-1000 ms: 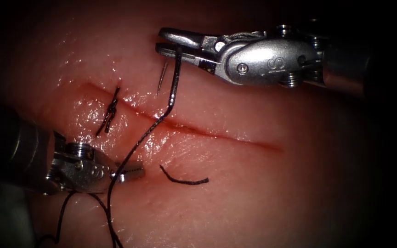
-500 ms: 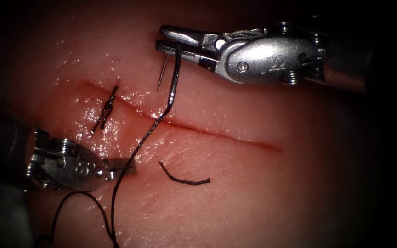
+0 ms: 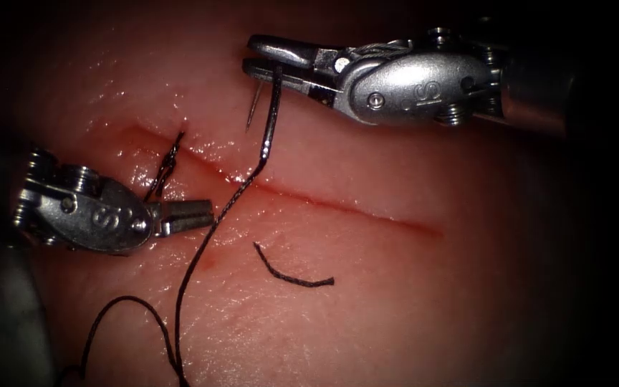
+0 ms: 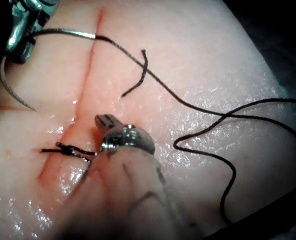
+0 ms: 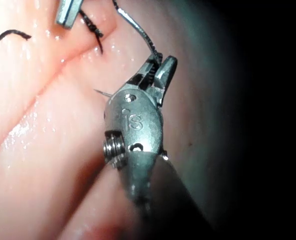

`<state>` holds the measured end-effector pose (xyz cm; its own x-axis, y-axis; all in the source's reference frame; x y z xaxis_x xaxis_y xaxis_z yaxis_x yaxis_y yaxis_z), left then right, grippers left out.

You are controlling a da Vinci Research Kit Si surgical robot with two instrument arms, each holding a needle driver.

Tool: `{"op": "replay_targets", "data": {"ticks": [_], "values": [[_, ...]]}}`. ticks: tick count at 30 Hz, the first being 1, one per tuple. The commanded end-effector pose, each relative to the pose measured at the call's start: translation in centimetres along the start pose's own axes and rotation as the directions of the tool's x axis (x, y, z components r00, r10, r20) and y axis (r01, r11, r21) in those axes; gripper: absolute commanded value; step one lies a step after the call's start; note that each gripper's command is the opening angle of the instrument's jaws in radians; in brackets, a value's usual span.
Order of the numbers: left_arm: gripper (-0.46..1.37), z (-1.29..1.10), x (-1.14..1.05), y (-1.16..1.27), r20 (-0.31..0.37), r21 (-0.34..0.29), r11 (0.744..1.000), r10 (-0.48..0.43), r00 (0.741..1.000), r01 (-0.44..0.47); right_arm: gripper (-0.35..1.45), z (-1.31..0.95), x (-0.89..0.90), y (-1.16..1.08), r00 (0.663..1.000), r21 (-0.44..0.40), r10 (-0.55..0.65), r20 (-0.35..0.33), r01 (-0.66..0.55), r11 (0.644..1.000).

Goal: Wound Closure
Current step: Use the right gripper to insert the needle through the top of the skin

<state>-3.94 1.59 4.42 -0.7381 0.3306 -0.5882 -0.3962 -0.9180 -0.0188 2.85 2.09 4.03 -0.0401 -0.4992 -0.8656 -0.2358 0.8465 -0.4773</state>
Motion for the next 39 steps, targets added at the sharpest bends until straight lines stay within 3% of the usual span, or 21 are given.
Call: {"op": "replay_targets", "data": {"ticks": [1,9,14,28,39], "values": [[-0.29,0.03,-0.03,-0.01,0.006,0.006,1.0,0.009,1.0,-0.009,-0.35,0.01,0.0,0.0,1.0,-0.008,-0.004,-0.003,0.004,1.0],[-0.35,0.22,-0.25,-0.12,0.021,0.02,1.0,-0.005,1.0,0.004,-0.35,0.01,-0.03,-0.08,1.0,-0.008,-0.017,-0.005,0.017,1.0],[-0.35,0.29,-0.33,-0.07,0.024,0.031,1.0,-0.005,1.0,0.004,-0.35,0.03,-0.04,-0.13,1.0,-0.009,-0.021,-0.005,0.021,1.0],[-0.35,0.26,-0.44,0.07,0.037,0.018,1.0,-0.009,0.999,0.008,-0.35,0.05,-0.03,-0.2,0.998,-0.012,-0.062,-0.008,0.062,0.998],[-0.35,0.2,-0.41,0.11,0.038,0.017,1.0,-0.009,0.999,0.008,-0.35,0.03,-0.06,-0.42,0.992,-0.012,-0.128,0.0,0.127,0.992]]}}
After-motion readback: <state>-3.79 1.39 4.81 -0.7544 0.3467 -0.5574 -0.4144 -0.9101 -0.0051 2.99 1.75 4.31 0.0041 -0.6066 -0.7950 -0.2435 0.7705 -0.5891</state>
